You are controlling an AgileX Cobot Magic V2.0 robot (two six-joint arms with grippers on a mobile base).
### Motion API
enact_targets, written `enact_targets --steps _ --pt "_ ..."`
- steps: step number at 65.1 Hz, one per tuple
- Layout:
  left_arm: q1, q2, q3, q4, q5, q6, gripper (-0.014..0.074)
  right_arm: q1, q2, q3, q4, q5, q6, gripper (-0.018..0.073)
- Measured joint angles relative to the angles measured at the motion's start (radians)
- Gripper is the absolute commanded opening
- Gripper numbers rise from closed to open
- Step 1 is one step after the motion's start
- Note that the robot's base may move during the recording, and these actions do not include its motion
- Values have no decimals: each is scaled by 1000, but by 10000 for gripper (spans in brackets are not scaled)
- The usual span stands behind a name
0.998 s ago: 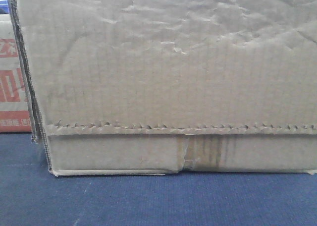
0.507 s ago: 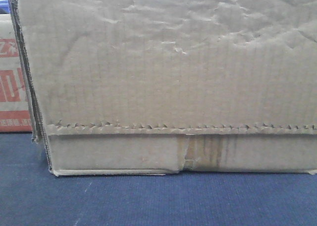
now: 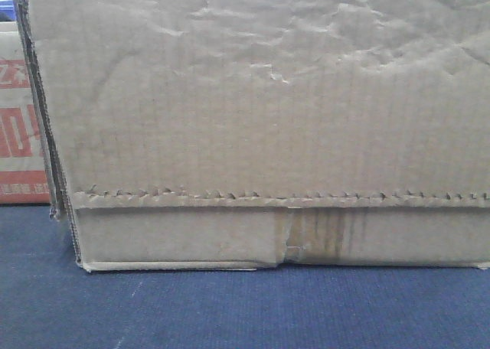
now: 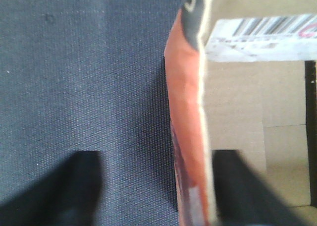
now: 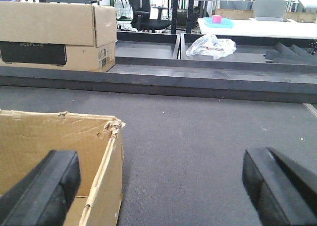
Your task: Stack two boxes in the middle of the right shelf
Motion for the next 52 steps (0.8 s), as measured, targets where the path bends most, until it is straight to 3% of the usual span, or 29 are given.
enact_targets --steps 5,22,40,52 --pt "0 0 0 -2 6 2 -107 0 0 0 0 0 0 570" --pt "0 -22 -1 1 27 -1 -111 0 0 0 0 0 0 570" --pt "0 -186 -111 48 41 -113 -111 0 0 0 0 0 0 570" --pt "0 -312 -231 20 7 -177 -111 0 0 0 0 4 0 570"
